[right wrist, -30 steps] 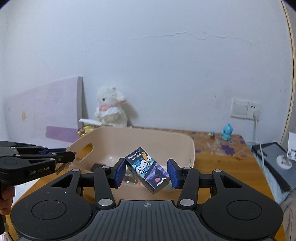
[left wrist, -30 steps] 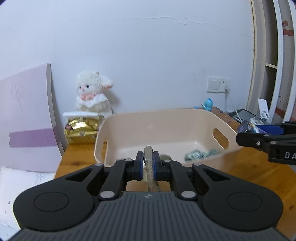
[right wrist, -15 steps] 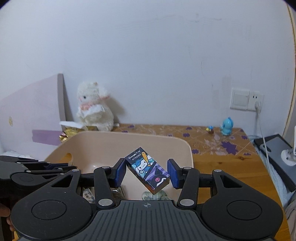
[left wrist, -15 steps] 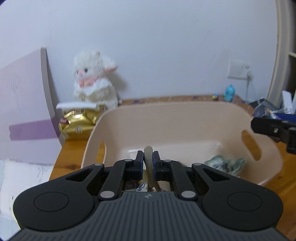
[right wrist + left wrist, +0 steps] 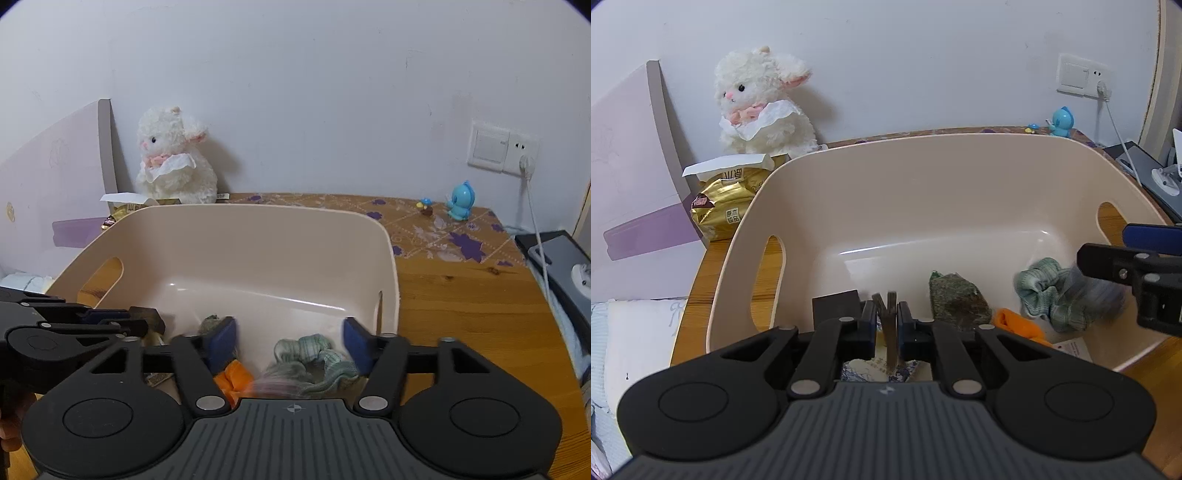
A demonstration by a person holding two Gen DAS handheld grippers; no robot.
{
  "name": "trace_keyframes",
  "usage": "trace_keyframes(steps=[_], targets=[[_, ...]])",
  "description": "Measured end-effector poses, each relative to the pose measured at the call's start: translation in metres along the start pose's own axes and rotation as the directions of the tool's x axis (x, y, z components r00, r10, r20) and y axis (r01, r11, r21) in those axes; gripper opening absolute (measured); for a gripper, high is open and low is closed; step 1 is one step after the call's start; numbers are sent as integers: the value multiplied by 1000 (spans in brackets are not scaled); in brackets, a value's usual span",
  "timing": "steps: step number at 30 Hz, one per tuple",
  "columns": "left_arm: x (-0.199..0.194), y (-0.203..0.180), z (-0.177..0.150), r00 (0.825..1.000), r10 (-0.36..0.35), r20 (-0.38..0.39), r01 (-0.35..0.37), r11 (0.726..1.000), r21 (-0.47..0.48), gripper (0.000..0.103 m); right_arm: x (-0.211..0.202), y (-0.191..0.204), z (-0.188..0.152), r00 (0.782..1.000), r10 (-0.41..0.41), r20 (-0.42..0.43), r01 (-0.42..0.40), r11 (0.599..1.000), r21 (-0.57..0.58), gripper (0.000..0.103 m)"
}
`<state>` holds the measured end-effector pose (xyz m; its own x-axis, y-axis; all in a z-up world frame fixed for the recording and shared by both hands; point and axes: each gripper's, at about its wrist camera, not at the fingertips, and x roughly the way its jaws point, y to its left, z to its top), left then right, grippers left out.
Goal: Organize objects
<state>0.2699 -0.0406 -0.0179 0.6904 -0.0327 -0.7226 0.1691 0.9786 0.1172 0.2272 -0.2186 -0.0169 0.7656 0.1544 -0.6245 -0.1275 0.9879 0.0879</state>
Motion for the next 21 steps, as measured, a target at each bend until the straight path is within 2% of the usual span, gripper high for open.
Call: trace_keyframes(steps=[1, 2, 3, 4, 7, 21], targets=[[-1, -1, 0, 1000, -2, -3, 2, 1000, 1, 34, -3, 0, 0, 1000, -4, 10, 4, 1000, -6, 78], [-3, -1, 0, 1000, -2, -5, 2, 1000, 3, 46, -6, 0, 0, 1000, -7, 18, 7, 1000, -10, 80], [-6, -2, 0, 1000, 2, 1, -2, 1000, 2, 67, -10, 0, 1, 1000, -8, 26, 8, 1000, -11, 83], [-9, -3, 0, 1000, 9, 15, -9, 1000, 1, 74, -13, 0, 2, 999, -6, 33, 7, 1000, -11, 90], [-15, -2, 1, 1000, 13, 25, -13, 1000, 5, 74, -23, -2, 4, 999, 0, 52, 0, 1000, -3, 103], [-48, 5, 0, 997, 39, 68, -37, 999, -19, 80, -59, -6, 2, 996, -1, 95, 0, 1000, 2, 103]])
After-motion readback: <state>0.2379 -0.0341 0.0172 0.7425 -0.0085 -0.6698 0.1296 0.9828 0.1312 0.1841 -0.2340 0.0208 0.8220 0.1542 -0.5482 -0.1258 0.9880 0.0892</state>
